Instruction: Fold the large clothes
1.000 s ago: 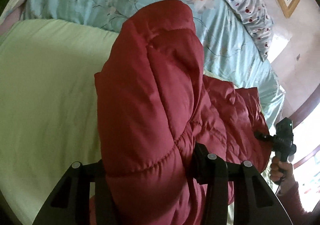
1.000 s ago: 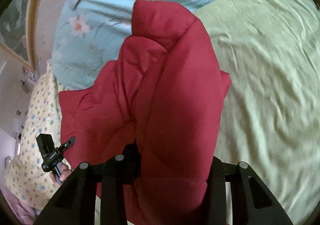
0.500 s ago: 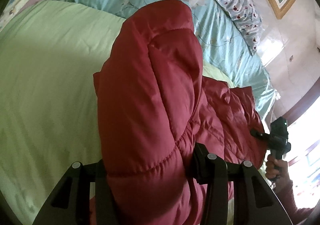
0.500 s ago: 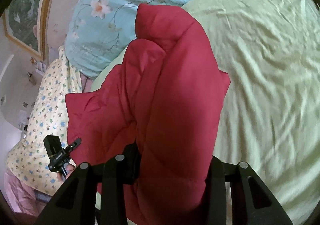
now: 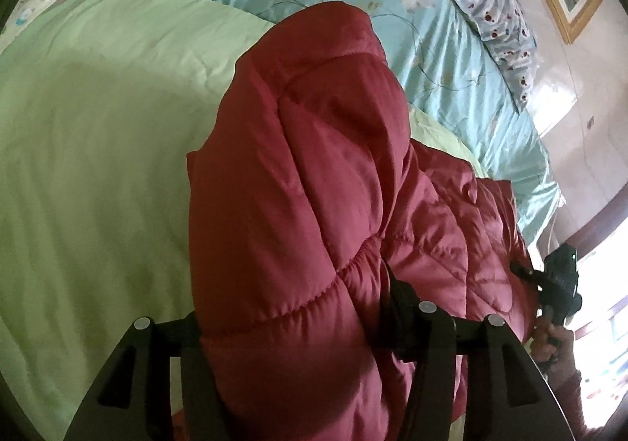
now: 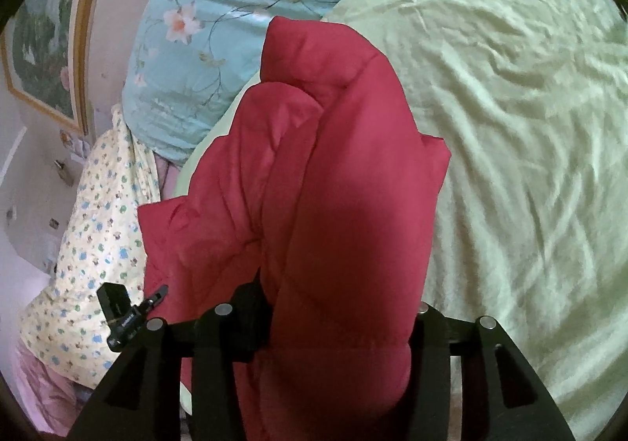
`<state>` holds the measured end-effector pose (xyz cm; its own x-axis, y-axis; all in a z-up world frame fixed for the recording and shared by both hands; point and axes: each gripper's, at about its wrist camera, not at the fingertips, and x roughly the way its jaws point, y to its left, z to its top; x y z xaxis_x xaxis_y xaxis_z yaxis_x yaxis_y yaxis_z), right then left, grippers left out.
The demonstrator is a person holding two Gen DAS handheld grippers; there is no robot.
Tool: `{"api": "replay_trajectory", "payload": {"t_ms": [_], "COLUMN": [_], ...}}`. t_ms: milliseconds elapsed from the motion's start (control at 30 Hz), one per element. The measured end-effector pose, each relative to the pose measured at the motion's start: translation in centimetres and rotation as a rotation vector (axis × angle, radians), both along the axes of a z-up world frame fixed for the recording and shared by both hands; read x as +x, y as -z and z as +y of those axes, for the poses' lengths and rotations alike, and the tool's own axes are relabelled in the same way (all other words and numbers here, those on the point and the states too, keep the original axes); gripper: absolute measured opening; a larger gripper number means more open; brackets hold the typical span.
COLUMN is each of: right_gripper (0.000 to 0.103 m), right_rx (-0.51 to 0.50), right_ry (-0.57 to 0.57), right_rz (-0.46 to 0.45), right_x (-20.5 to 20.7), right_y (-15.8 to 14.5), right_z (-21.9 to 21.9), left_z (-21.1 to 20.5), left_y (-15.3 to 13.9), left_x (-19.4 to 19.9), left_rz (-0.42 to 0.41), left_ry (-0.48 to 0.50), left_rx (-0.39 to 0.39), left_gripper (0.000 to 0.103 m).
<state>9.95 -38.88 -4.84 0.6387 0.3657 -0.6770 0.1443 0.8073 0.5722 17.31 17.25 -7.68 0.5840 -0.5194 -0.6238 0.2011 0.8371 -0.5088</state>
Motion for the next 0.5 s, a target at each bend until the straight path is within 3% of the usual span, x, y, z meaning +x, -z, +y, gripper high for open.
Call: {"api": "replay_trajectory", "payload": {"t_ms": [100, 233, 500], "right_gripper": [0.049, 0.054, 0.07], "right_rx": [-0.003, 0.023, -0.015], "right_ry": [0.004, 0.013, 0.031], "right_rz": [-0.024, -0.043, -0.053], "right_x": [-0.4, -0.8, -1.2], "right_y": [0.2, 0.7, 0.4], "right_z": [0.0, -0.4, -0.3], "left_z": [-0.3, -0.5, -0.9], "left_y": [0.2, 0.2, -1.8], "left_x": [-0.2, -0.6, -2.3], "left_rz": [-0.002, 0.008, -0.001], "left_ry": [-0.013, -0.043, -0.101], "left_rx": [-0.003, 0.01, 0.103], "left_gripper": [0.057, 0.07, 0.09]}}
